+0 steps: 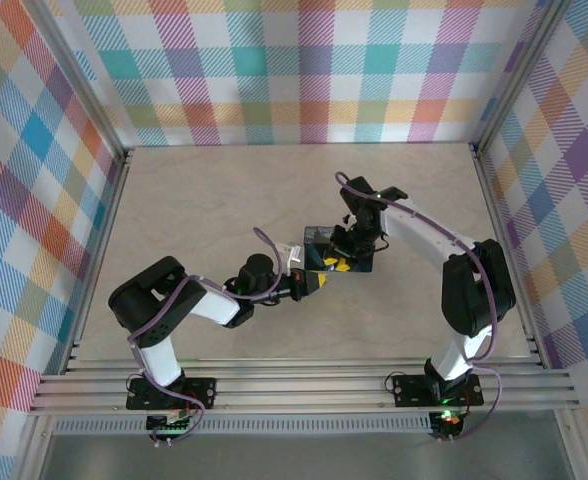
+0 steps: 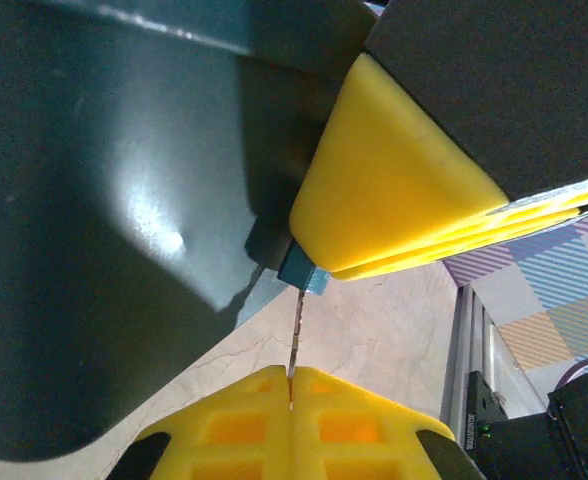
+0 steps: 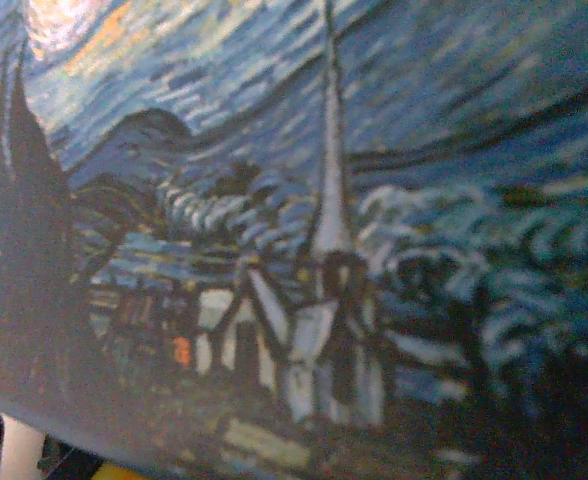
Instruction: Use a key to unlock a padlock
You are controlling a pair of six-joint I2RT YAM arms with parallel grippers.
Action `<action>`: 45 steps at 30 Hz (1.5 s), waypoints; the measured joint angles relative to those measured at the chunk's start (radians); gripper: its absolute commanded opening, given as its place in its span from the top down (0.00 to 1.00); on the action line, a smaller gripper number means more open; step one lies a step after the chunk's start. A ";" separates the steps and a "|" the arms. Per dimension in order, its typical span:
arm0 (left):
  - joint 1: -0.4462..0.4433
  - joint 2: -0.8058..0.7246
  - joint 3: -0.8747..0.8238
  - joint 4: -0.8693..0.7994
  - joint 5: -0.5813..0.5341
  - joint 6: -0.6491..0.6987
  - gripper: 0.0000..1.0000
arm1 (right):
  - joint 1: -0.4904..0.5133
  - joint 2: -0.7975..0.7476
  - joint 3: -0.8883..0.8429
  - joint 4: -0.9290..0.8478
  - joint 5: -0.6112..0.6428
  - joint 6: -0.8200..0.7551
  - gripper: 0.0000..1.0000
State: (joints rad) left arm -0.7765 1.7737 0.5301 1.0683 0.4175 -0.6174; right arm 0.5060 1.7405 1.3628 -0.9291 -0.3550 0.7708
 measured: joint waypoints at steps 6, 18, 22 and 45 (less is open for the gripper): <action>0.000 0.037 0.000 0.068 0.000 -0.021 1.00 | -0.014 0.000 0.000 0.003 -0.027 0.000 1.00; -0.001 0.045 -0.002 0.094 0.000 -0.020 1.00 | -0.023 0.015 0.025 -0.038 -0.073 -0.036 1.00; -0.003 0.034 -0.002 0.085 0.000 -0.014 1.00 | -0.023 0.018 0.029 -0.063 -0.079 -0.066 1.00; -0.180 -0.104 0.024 -0.225 -0.309 0.198 1.00 | -0.024 0.006 -0.055 -0.057 -0.113 -0.066 0.93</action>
State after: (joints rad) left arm -0.9562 1.6695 0.5541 0.8429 0.1081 -0.4198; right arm 0.4824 1.7470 1.3079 -0.9863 -0.4683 0.7044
